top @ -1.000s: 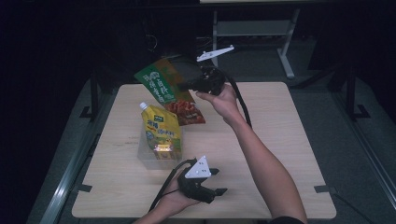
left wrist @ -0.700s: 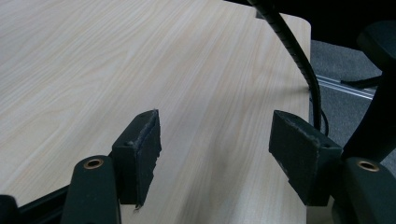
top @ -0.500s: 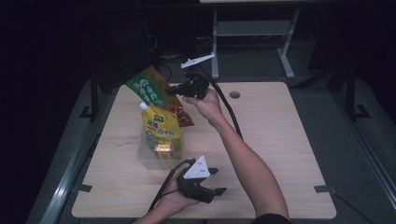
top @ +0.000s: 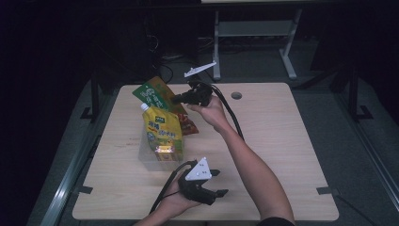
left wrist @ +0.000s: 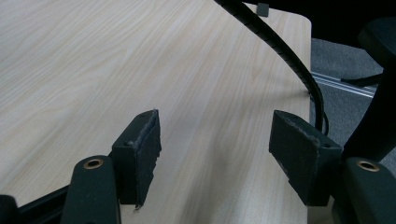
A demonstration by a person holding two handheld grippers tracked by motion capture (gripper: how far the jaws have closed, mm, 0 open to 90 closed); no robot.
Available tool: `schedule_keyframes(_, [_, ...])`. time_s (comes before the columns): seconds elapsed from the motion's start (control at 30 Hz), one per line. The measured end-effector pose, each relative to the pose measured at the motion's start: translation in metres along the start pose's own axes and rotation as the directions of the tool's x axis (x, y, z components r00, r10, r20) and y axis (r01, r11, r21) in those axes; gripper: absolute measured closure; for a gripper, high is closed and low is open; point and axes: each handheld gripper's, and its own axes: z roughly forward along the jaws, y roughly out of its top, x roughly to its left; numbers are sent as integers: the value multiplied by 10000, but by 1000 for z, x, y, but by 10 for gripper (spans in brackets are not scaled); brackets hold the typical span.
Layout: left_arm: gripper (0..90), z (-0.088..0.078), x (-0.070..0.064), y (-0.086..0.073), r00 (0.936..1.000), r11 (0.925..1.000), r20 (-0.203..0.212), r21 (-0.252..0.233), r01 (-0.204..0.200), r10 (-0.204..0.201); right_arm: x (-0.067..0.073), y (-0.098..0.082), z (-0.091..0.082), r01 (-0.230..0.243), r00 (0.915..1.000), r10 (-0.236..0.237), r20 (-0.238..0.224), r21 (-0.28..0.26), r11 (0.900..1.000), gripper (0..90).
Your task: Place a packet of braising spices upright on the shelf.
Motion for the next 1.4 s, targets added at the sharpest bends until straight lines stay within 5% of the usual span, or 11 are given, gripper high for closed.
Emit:
schedule_keyframes(0.47, [326, 1, 1, -1, 9998, 9998, -140, 152, -150, 152, -3, 7, 4, 70, 9983, -137, 568, 1164, 9932, 825])
schedule_keyframes(0.77, [326, -1, 1, 1, 9997, 9998, -180, 56, -167, 168, -10, 17, 19, -16, 9967, -159, 802, 2140, 9768, 743])
schedule_keyframes(0.9, [325, -2, 1, 1, 9997, 9999, -201, 49, -126, 127, -14, 21, 27, -18, 9945, -242, 1023, 2468, 9691, 755])
schedule_keyframes(0.97, [326, -2, 1, 1, 9997, 9999, -191, 52, -159, 160, -15, 22, 30, -65, 9922, -265, 1222, 2616, 9651, 833])
schedule_keyframes(1.1, [326, -1, 0, 0, 9997, 9998, -163, 37, -180, 181, -15, 19, 30, -316, 9906, -31, 1368, 2514, 9674, 894])
schedule_keyframes(1.2, [326, -1, -1, 1, 9996, 9998, -184, 64, -201, 202, -10, 17, 25, -561, 9934, 346, 1092, 2013, 9779, 896])
schedule_keyframes(1.4, [324, 0, -4, 1, 9995, 9996, -153, 127, -272, 274, 2, 14, 23, -199, 9946, 108, 1033, 872, 9960, 898])
